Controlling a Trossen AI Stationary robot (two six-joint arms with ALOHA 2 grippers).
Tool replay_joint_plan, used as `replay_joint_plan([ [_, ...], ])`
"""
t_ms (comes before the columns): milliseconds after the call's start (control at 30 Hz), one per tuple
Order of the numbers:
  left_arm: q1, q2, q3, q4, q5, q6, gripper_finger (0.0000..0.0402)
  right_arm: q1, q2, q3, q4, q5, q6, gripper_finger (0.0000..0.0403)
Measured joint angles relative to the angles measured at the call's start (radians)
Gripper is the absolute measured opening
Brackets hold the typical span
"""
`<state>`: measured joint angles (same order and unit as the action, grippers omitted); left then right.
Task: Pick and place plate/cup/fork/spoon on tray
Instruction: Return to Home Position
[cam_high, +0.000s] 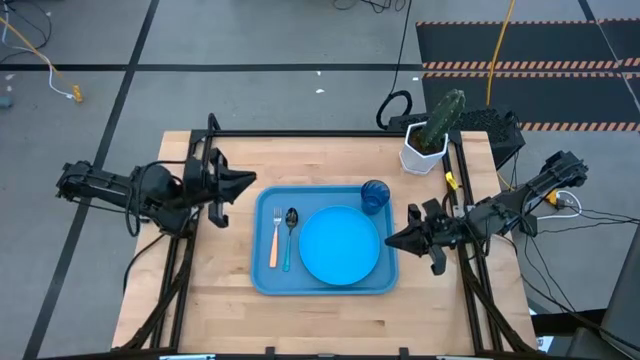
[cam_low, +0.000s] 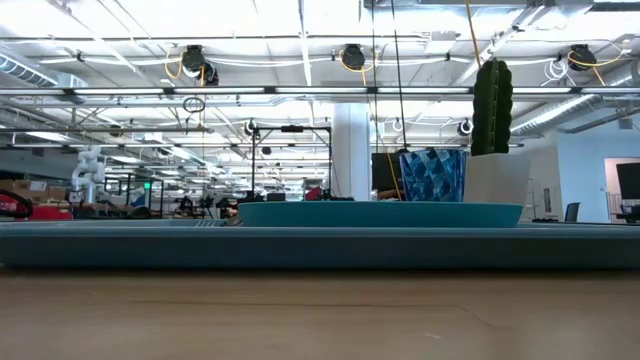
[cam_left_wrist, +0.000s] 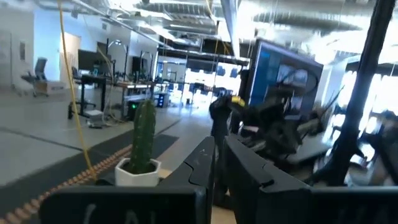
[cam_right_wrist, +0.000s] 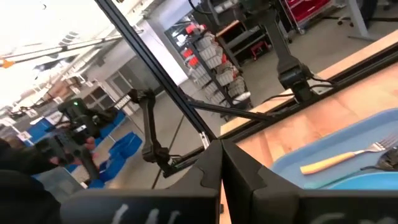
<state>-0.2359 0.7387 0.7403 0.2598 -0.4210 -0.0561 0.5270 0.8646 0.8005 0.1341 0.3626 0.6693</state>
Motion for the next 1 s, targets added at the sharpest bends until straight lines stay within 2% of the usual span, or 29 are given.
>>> replay_joint_plan([
  [133,-0.003,0.000,0.000,-0.028,0.004,0.121,0.0037,-0.006,-0.001,0.000,0.019,0.013,0.013,0.0000],
  [200,-0.014,0.000,0.000,-0.025,0.023,0.133,0.0037,-0.011,0.000,0.000,0.016,0.044,0.016,0.0000],
  [433,-0.059,0.001,0.000,-0.033,0.037,0.006,0.0037,-0.011,0.020,0.000,-0.161,0.053,0.020,0.0000],
  [633,-0.067,0.000,0.000,-0.006,0.037,0.021,0.0037,-0.042,0.049,-0.001,-0.191,0.061,0.008,0.0000],
  [800,-0.066,0.000,0.000,-0.025,0.030,0.048,0.0037,-0.079,0.075,-0.001,-0.058,0.059,-0.088,0.0000],
  [900,-0.066,-0.005,0.000,-0.100,0.038,0.063,0.0037,-0.092,0.076,-0.001,0.029,0.053,-0.310,0.0000],
  [1000,-0.065,-0.028,-0.001,-0.206,0.109,0.075,0.0037,-0.091,0.048,-0.001,0.024,0.051,-0.472,0.0000],
])
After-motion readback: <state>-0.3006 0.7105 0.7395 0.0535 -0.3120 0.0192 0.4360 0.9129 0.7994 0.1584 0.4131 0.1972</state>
